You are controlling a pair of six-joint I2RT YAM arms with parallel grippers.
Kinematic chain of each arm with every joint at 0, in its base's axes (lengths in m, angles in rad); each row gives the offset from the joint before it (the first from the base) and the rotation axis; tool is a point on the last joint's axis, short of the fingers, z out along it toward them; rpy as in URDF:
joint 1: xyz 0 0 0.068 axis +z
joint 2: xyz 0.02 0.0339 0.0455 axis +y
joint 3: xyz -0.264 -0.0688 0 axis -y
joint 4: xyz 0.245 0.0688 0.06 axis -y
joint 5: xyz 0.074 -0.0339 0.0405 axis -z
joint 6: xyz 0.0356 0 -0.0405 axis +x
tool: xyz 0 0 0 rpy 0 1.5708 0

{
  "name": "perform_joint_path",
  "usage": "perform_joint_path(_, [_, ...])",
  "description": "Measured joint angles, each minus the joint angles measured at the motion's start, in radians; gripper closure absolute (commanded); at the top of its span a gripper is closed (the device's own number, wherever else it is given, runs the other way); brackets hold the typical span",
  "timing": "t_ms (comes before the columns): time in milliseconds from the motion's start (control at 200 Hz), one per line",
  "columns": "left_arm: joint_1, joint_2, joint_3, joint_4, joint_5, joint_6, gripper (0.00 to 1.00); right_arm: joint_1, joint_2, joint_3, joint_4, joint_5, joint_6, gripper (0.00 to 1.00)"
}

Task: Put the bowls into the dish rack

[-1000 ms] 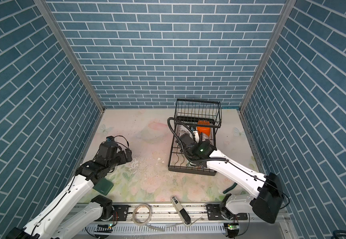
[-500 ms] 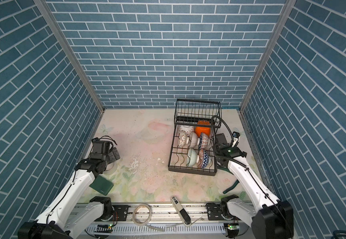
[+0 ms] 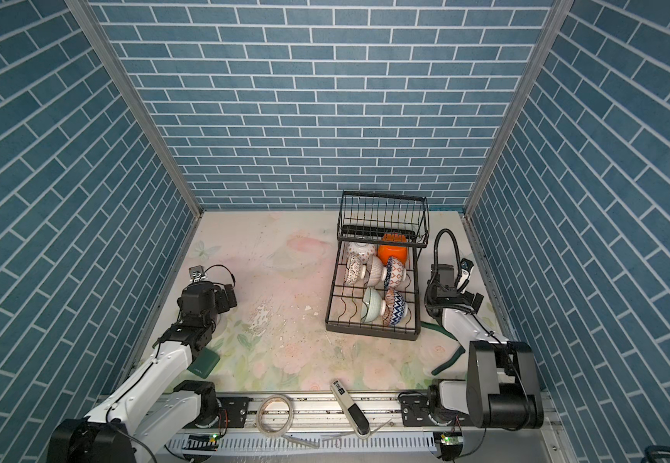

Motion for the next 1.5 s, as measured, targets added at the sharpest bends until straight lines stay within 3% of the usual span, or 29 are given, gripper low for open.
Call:
perform_joint_path(400, [0.001,0.132,-0.055,0.241,0.03,0.062,0.0,-0.007,0.119,-0.2,0.633,-0.241,-0.195,0.01])
perform_joint_path(790, [0.002,0.323,-0.064,0.534,0.098,0.146,0.0,-0.06,0.185,-0.187,0.756,-0.481,-0.281,0.01])
perform_joint_path(975, [0.004,0.425,-0.033,0.608,0.111,0.2,0.0,-0.063,0.186,-0.187,0.771,-0.493,-0.291,0.01])
perform_joint_path(1135, [0.026,0.568,-0.036,0.77,0.124,0.211,0.0,-0.063,0.186,-0.187,0.771,-0.488,-0.289,0.01])
perform_joint_path(1500, [0.028,0.586,-0.042,0.819,0.083,0.206,0.0,-0.063,0.187,-0.187,0.771,-0.488,-0.289,0.01])
